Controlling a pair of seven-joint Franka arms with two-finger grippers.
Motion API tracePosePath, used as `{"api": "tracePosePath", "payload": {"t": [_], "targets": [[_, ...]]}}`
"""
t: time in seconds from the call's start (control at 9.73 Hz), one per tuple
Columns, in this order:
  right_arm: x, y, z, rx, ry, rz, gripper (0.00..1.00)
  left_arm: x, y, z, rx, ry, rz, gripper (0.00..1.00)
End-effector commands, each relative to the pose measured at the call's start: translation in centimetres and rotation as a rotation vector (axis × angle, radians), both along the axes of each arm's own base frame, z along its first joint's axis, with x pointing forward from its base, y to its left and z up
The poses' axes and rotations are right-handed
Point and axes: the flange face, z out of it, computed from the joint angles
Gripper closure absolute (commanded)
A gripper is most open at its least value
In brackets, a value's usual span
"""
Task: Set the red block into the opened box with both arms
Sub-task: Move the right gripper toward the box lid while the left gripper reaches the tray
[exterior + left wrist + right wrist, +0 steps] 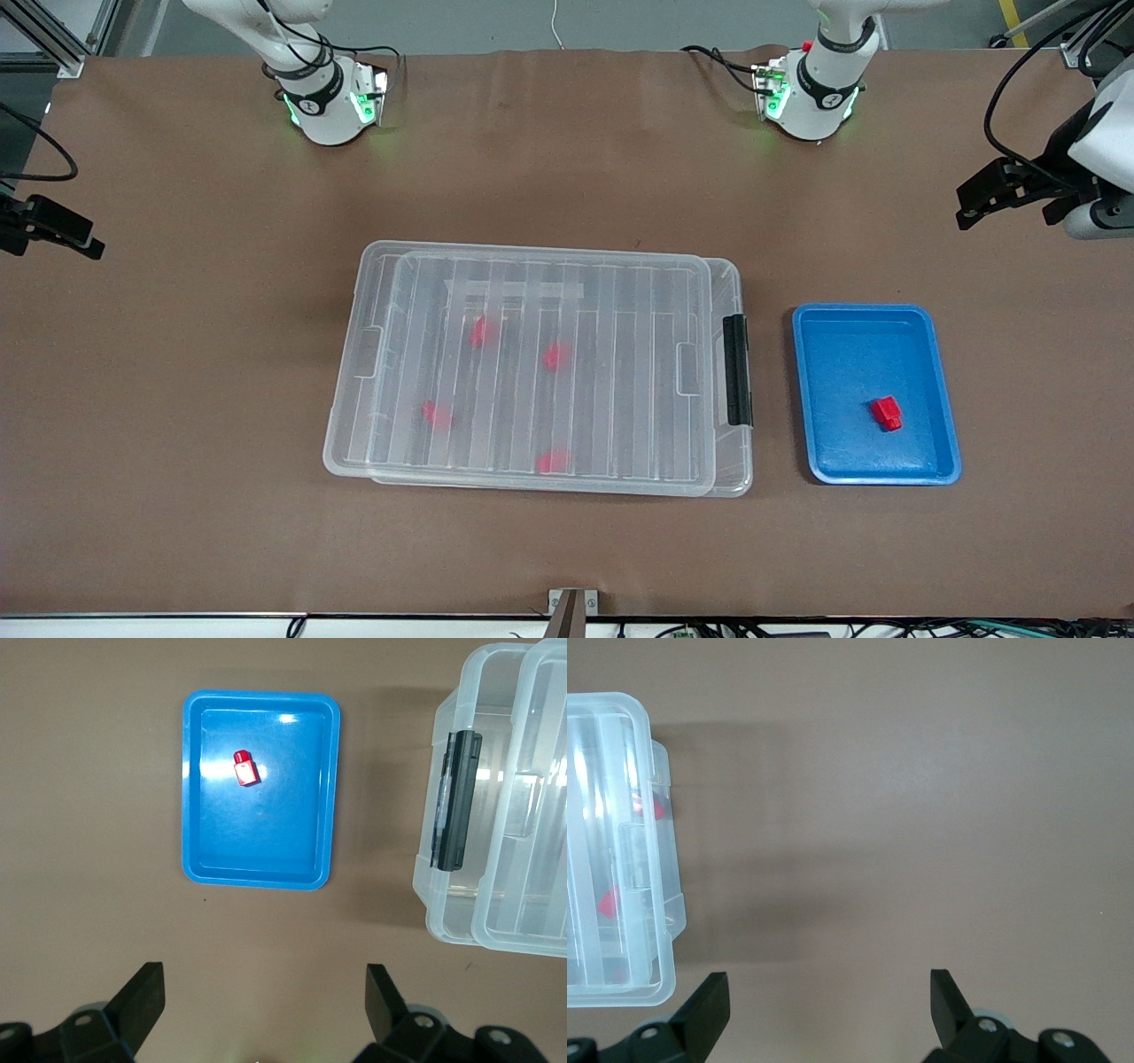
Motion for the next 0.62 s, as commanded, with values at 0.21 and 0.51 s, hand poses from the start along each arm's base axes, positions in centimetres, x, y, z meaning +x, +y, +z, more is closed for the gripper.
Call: {"api": "tracePosePath", "payload": {"t": [0.21, 0.51], "targets": [[-0.8, 0.0, 0.1, -0.003, -0.015, 0.003, 0.0, 1.0, 1.1, -2.5, 0.017, 0.046, 0.01, 0.0], [-1.0, 0.3, 0.1, 0.001, 0.0, -0.004, 0.0, 5.2, 2.8, -8.3, 0.009, 0.05, 0.045, 0.0]]}}
